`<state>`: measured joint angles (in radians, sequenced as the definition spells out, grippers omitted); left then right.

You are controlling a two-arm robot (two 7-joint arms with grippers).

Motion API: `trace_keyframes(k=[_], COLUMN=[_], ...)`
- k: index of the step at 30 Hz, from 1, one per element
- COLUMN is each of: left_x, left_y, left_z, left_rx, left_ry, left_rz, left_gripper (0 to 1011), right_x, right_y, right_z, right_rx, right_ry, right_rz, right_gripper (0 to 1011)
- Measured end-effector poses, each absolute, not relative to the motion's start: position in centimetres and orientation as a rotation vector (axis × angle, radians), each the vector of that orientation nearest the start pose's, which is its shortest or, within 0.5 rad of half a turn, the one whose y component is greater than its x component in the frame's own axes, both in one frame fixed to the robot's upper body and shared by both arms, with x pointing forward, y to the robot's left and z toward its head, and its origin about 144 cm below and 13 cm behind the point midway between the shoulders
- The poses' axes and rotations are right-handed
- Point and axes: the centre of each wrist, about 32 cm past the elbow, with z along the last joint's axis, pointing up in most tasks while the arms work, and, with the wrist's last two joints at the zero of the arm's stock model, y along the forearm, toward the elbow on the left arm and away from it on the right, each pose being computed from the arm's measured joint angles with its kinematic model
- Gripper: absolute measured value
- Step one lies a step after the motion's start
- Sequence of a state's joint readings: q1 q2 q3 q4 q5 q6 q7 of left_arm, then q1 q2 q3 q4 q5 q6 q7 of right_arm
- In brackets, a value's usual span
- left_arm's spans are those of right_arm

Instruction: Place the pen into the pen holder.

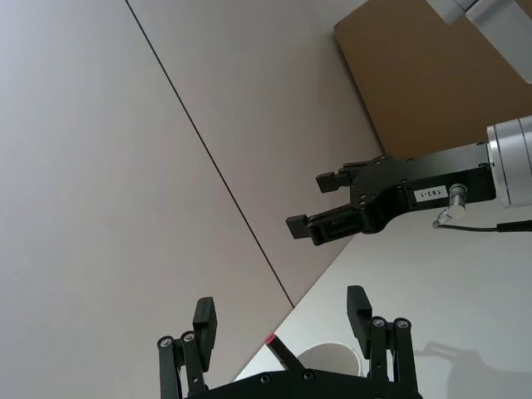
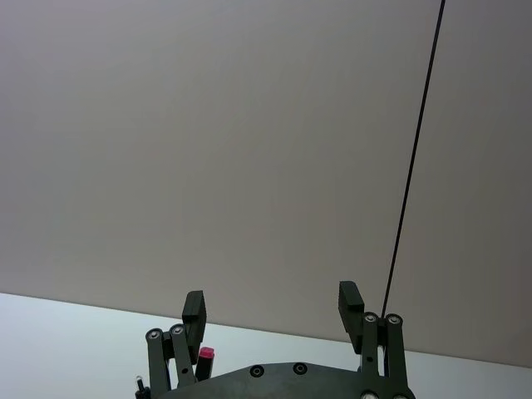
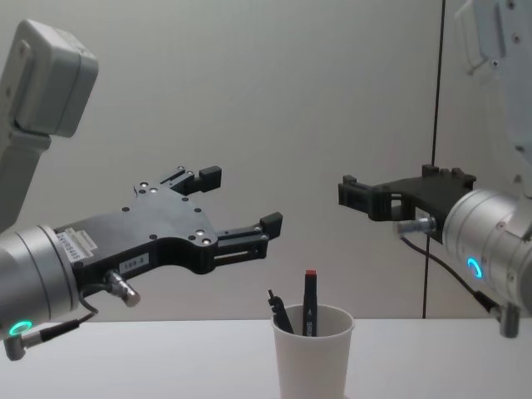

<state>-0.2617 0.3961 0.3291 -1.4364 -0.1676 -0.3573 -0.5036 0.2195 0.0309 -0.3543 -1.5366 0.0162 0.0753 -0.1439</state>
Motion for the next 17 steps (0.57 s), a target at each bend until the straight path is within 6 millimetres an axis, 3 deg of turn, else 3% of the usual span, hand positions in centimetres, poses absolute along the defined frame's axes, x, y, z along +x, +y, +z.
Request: trace_keyframes(k=[17], left_x=[51.86], left_y=[26.16], left_z=[118.04], left_rx=[0.004], left_ry=[-0.467], left_rz=[0.756], left_gripper=[1004], right_x=[49.87], right_y=[-12.42], right_z=[120.18], right_rx=[0.035], right_ry=[-0.132], right_rz=[-1.368], right_gripper=[1002])
